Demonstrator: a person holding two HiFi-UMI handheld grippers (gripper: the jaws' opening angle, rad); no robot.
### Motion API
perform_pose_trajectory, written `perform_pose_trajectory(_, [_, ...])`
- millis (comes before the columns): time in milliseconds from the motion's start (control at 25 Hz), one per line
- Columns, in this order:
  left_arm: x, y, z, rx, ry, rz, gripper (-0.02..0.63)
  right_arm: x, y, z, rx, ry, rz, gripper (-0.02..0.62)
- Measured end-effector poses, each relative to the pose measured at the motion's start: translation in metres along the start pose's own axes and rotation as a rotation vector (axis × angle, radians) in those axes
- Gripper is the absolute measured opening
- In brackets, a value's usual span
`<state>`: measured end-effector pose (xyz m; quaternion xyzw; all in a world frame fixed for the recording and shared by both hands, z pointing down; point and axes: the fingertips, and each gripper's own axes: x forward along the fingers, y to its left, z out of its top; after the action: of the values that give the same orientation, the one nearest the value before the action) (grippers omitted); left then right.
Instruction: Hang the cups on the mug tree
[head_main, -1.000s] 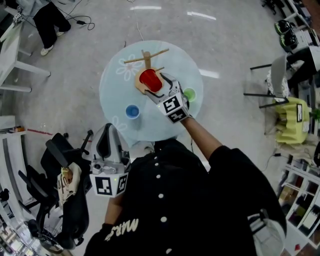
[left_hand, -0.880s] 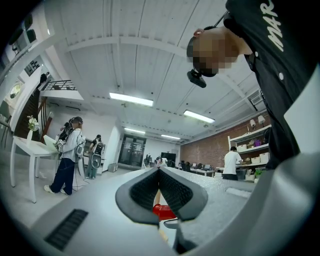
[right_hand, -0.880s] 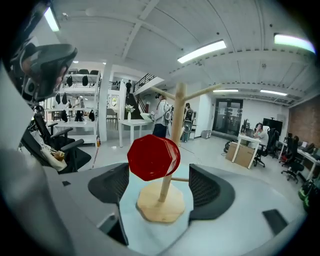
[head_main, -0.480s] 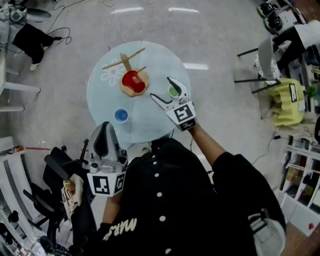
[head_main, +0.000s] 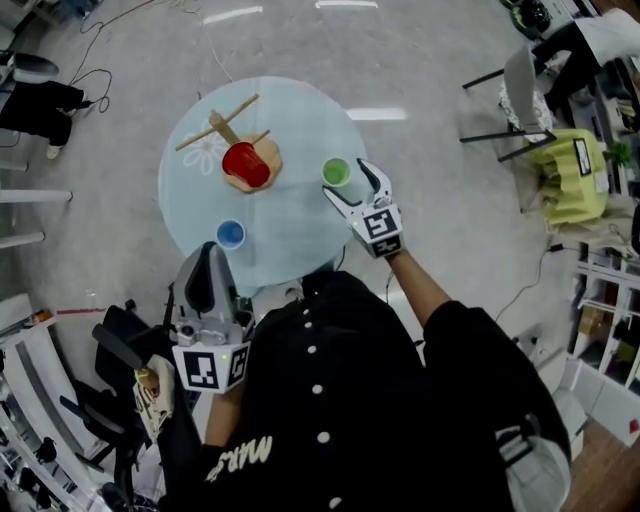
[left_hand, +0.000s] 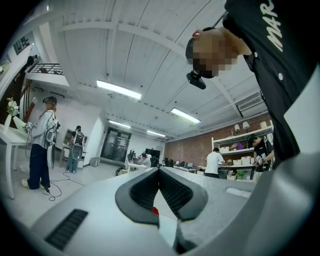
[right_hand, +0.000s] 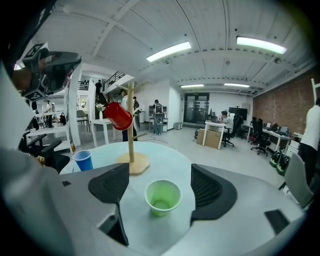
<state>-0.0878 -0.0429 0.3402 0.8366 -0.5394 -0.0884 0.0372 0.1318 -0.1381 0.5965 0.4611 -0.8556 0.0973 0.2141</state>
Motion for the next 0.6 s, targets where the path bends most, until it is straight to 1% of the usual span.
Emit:
perform_pose_trajectory(160, [0.006,-0.001,-0.007,0.007,0.031,-0.003,-0.006,0.014,0.004,-0.036,0.019,0.077,0.018,0.4])
perform_pose_trajectory(320, [0.012,0.0,-0.018,0.009,0.064,0.005,-0.006,0.033,-0.002,-0.068,0.029,0.134,0.026,0.407])
perform_pose_trajectory(480, [0.017,0.002,-0.028,0.014,0.096,0.013,-0.006,0.053,-0.011,-0.093,0.058,0.167,0.02,0.408])
perform_pose_trajectory(600, [0.021,0.005,-0.034,0.023,0.111,0.019,-0.006,0.067,-0.016,-0.102,0.061,0.171,0.017,0.405])
